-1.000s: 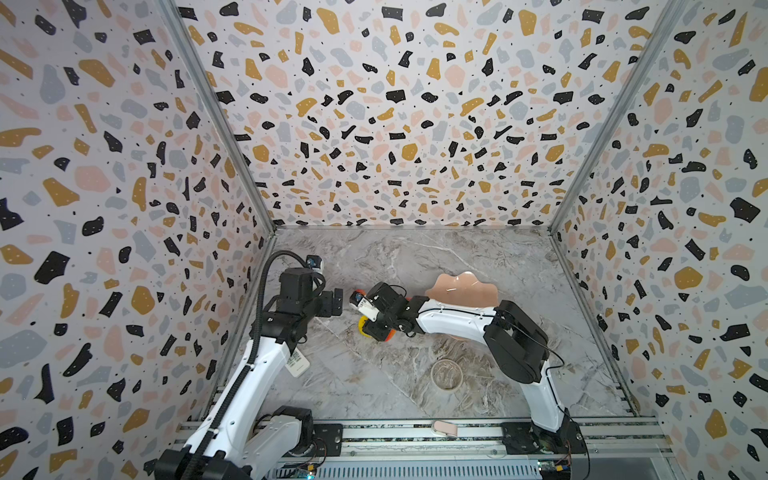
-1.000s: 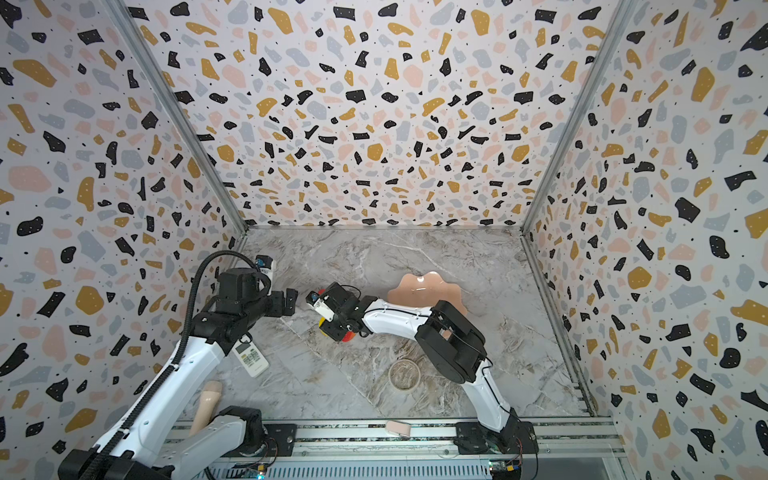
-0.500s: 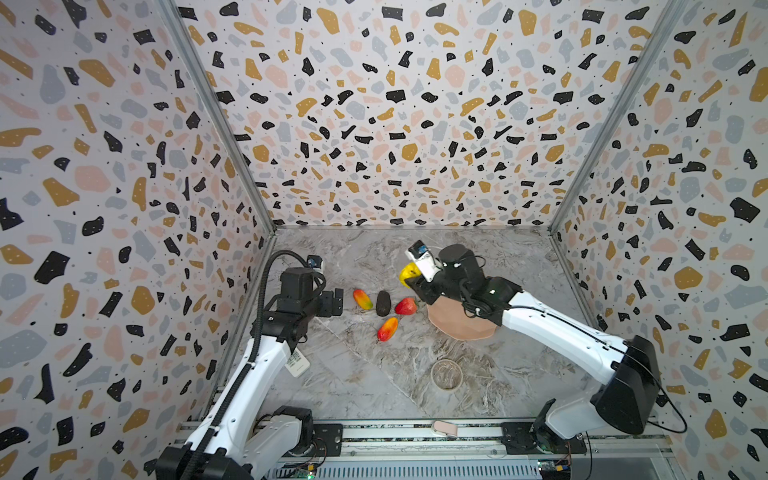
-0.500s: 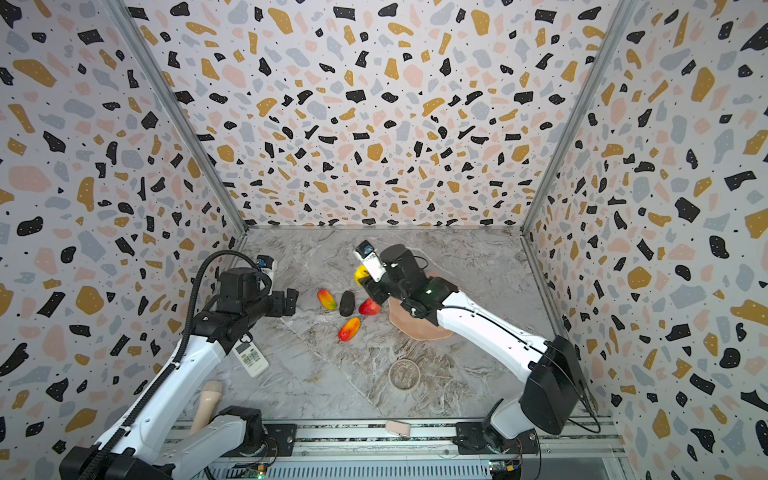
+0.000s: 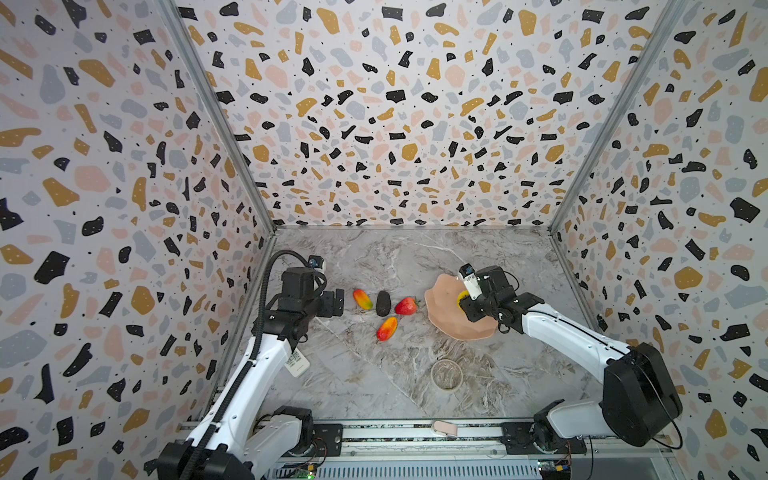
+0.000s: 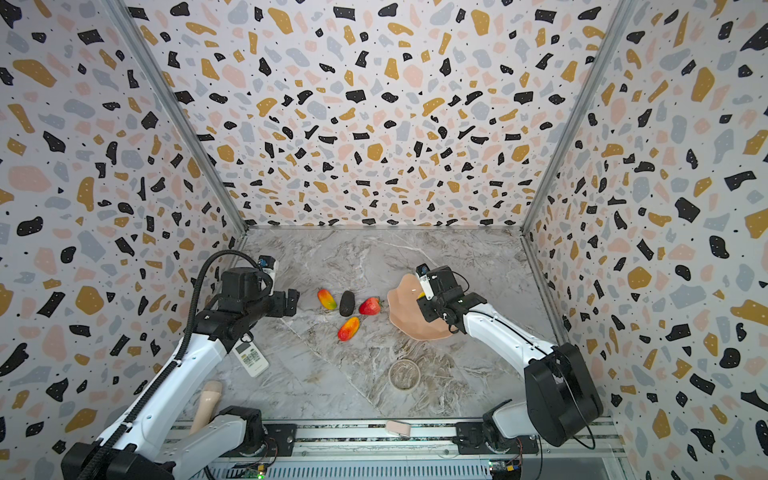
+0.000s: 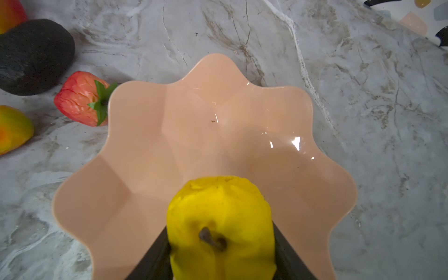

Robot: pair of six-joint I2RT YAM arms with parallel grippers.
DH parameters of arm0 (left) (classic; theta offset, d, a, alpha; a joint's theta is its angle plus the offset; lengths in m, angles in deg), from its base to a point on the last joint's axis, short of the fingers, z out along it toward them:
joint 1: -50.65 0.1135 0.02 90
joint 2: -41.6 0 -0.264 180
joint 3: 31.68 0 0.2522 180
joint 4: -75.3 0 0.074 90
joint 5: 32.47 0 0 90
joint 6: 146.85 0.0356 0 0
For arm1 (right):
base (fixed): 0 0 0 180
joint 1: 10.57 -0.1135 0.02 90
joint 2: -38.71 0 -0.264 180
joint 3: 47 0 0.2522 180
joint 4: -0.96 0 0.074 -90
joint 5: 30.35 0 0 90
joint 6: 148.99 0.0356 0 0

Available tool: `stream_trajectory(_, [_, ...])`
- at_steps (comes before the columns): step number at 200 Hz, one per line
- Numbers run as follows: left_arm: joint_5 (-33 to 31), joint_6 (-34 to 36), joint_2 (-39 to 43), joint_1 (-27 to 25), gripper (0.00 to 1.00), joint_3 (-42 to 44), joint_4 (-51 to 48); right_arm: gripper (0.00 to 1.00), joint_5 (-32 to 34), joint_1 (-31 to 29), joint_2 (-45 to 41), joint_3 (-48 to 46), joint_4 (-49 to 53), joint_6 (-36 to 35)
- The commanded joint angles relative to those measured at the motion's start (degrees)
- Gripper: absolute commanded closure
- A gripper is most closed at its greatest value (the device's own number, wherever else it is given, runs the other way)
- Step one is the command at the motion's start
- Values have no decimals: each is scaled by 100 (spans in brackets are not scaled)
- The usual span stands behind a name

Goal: Place and organize the fake fruits in the fruit bowl
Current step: 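Carry the yellow apple with the right gripper into the peach bowl and release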

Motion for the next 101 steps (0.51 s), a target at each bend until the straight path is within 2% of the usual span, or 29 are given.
stream_trajectory(1, [71, 77, -14, 27, 0, -21, 115, 63, -155, 92, 238, -87, -385, 73])
stream_trajectory(60, [65, 92, -50, 27, 1, -29, 108, 60, -294, 147, 853, 25, -626, 114])
stream_trajectory(76, [64, 94, -41, 27, 0, -26, 108, 57, -313, 145, 910, 39, -625, 118])
stream_trajectory(101, [66, 92, -28, 27, 0, -20, 115, 45, -303, 150, 934, 30, -605, 116])
